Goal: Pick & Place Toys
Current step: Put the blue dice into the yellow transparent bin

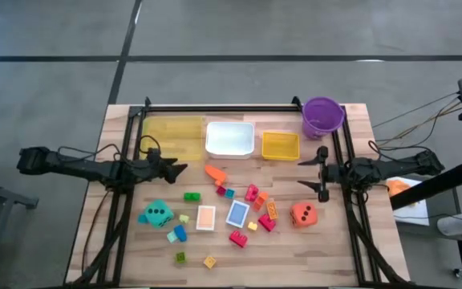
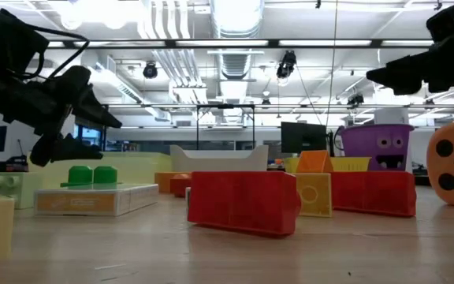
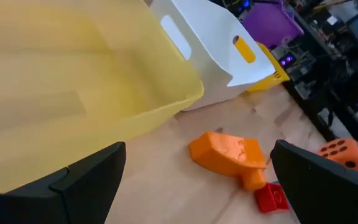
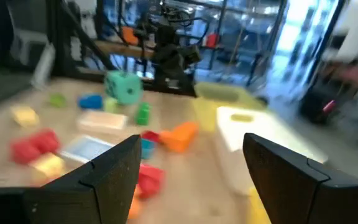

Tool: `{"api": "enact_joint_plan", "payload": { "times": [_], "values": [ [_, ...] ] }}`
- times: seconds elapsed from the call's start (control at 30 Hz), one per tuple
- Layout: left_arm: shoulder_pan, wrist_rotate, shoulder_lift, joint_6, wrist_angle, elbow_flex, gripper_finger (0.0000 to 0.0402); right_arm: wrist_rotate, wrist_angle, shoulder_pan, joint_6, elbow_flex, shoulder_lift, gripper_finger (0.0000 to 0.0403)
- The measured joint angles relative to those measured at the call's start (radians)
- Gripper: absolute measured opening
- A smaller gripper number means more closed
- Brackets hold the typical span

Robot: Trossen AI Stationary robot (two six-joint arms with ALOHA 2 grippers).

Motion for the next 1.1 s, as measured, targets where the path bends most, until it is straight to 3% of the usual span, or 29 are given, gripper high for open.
{"api": "enact_joint_plan", "payload": {
  "times": [0.2, 0.37, 0.43, 0.53, 0.63, 0.73, 0.8, 0.93, 1.1],
  "values": [
    [0.003, 0.011, 0.000, -0.021, -0.006, 0.000, 0.0398, 0.028, 0.001, 0.000, -0.301, 0.000, 0.000, 0.0280],
    [0.003, 0.012, 0.000, -0.035, -0.013, 0.000, 0.0398, 0.077, 0.021, 0.000, -0.392, 0.000, 0.000, 0.0280],
    [0.003, 0.009, 0.000, -0.056, -0.002, 0.000, 0.0398, 0.071, 0.048, 0.001, -0.358, 0.000, 0.000, 0.0280],
    [0.003, -0.003, 0.000, -0.063, 0.062, 0.000, 0.0398, 0.017, 0.115, 0.001, -0.164, 0.000, 0.001, 0.0280],
    [0.003, 0.042, 0.000, 0.089, 0.164, 0.008, 0.0398, -0.049, 0.228, 0.001, 0.057, 0.000, 0.000, 0.0280],
    [0.003, 0.184, 0.000, 0.282, 0.119, 0.089, 0.0398, -0.058, 0.320, 0.001, 0.133, 0.000, 0.004, 0.0280],
    [0.003, 0.255, 0.001, 0.371, 0.035, 0.161, 0.0398, -0.066, 0.354, 0.001, 0.175, 0.000, 0.005, 0.0280],
    [0.003, 0.267, 0.021, 0.491, -0.297, 0.320, 0.0398, -0.069, 0.359, 0.001, 0.178, 0.000, 0.010, 0.0280],
    [-0.006, 0.280, 0.087, 0.430, -0.719, 0.524, 0.0398, -0.069, 0.360, 0.001, 0.193, 0.000, 0.016, 0.0280]
  ]
}}
